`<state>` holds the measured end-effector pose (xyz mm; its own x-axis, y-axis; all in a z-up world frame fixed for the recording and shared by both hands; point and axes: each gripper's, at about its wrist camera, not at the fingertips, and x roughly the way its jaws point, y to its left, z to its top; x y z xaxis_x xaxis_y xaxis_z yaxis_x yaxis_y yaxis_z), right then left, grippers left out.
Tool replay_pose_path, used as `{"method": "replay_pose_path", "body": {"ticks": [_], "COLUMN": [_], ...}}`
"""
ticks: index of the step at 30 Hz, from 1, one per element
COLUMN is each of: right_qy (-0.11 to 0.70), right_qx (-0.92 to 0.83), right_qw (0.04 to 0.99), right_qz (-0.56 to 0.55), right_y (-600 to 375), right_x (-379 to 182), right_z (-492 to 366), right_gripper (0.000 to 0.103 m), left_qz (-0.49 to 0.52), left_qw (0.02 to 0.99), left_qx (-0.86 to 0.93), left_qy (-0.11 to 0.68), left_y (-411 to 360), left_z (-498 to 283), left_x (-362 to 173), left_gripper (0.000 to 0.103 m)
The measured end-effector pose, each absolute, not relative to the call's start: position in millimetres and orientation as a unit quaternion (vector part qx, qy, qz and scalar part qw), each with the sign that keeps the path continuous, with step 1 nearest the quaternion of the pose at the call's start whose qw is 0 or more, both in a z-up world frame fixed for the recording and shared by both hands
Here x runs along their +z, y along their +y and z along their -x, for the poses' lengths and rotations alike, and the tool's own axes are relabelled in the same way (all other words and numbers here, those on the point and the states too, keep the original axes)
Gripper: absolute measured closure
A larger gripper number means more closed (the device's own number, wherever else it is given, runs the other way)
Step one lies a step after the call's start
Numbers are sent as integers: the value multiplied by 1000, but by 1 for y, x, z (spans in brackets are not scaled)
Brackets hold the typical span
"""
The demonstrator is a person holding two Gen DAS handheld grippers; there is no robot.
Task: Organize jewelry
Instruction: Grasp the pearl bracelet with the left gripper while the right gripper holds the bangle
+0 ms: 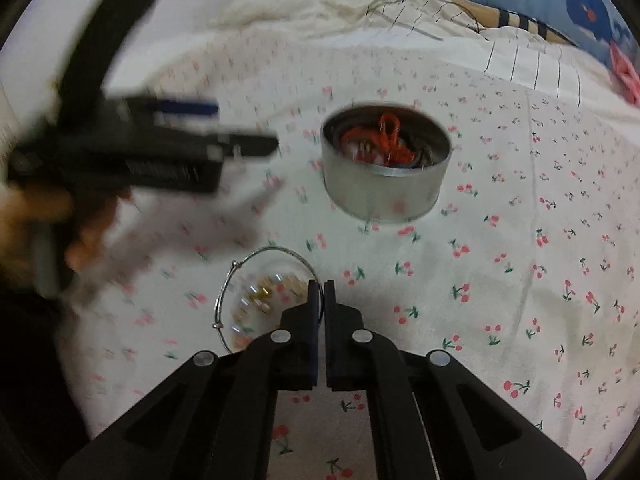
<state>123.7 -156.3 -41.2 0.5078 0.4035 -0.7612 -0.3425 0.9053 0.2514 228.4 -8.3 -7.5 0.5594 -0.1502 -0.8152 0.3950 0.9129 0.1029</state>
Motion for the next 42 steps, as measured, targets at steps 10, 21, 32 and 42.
{"method": "replay_pose_path", "body": {"ticks": [10,21,32,42], "right_qy": [478,510,493,429], "right_qx": [94,73,74,96], "right_qw": [873,856,866,898], "right_qz": [28,49,40,-30], "right_y": [-182,-182,-179,-193], "right_x": [-51,-73,-68,-32], "right_z": [-142,-146,-145,-139], "right_gripper": [100,99,99,99], "left_qz": [-199,-215,-130,-105], "left_qw": [821,803,809,831], "left_qx": [-294,-303,-332,-337], "left_qy": [448,465,467,430], "left_y": [-34,-55,-31,-19], "left_z": [-188,-162,-177,-178], "left_x": [-22,-60,-39,-17], "left_gripper": [15,24,96,96]}}
